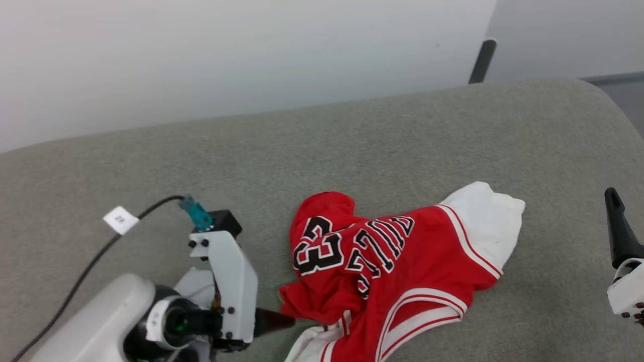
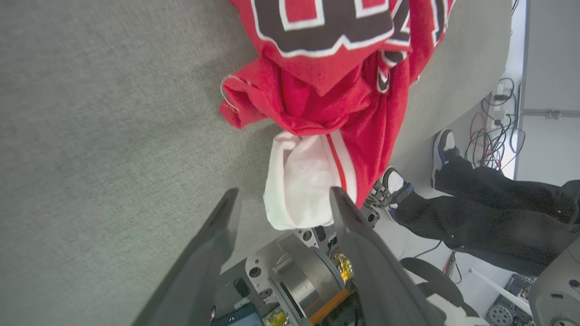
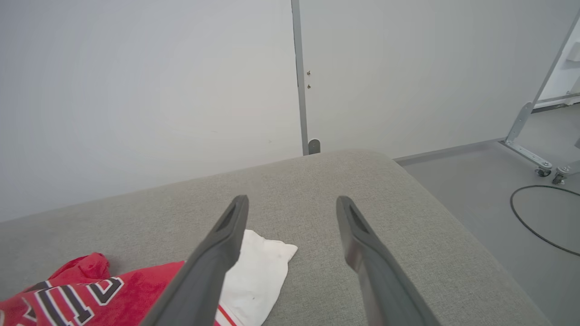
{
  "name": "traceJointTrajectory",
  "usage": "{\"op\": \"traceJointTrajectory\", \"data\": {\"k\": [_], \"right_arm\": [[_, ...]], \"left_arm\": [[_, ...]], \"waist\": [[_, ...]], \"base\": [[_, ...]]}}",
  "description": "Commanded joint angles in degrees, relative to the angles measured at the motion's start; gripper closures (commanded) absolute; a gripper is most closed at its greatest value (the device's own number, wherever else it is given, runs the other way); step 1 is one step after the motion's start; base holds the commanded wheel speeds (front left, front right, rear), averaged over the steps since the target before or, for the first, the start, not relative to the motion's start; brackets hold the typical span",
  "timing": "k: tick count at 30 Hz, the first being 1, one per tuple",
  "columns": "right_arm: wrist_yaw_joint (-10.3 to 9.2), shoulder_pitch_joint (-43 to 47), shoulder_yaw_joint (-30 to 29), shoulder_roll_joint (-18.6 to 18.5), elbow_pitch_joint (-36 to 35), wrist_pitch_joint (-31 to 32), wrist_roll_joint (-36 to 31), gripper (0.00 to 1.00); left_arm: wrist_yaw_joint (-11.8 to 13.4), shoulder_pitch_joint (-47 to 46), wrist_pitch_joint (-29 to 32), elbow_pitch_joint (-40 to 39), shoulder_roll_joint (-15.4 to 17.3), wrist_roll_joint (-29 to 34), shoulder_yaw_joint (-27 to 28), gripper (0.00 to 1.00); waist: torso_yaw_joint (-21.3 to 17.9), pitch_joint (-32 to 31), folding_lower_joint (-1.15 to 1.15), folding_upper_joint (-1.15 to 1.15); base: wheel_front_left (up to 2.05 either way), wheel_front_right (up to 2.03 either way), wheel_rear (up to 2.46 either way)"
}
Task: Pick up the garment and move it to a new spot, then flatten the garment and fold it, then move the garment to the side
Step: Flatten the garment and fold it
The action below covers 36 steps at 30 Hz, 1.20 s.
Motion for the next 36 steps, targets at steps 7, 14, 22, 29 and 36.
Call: {"op": "traceJointTrajectory", "data": {"k": [7, 14, 22, 29, 36], "right_arm": [[0.03, -1.3, 0.4, 0.8, -0.4, -0.3, 0.6, 0.00], [0.03, -2.0, 0.4, 1.1, 0.3, -1.1, 1.3, 0.00], [0.03, -2.7, 0.4, 1.3, 1.1, -1.6, 1.4, 0.00], [0.03, -3.3, 0.3, 1.3, 1.2, -1.6, 1.4, 0.00], [0.03, -2.8, -0.5, 1.0, 0.9, -1.1, 1.0, 0.00]], "left_arm": [[1.1, 0.3, 2.9, -0.1, -0.2, 0.6, -3.0, 0.00], [0.7, 2.2, 2.5, 1.7, 0.5, 1.3, -4.2, 0.00], [-1.5, 3.9, 0.7, 4.8, 0.4, 2.6, -5.6, 0.00], [-3.5, 4.5, -0.4, 7.9, -0.3, 2.3, -5.9, 1.00], [-4.7, 3.0, -1.1, 8.5, -0.2, 1.7, -4.6, 1.00]], "waist": [[-4.0, 3.4, 0.00, 0.00], [-5.8, 5.6, 0.00, 0.00], [-6.3, 6.3, 0.00, 0.00], [-5.9, 6.2, 0.00, 0.00], [-4.4, 4.9, 0.00, 0.00]], "base": [[0.00, 0.00, 0.00], [0.00, 0.00, 0.00], [0.00, 0.00, 0.00], [0.00, 0.00, 0.00], [0.00, 0.00, 0.00]]}}
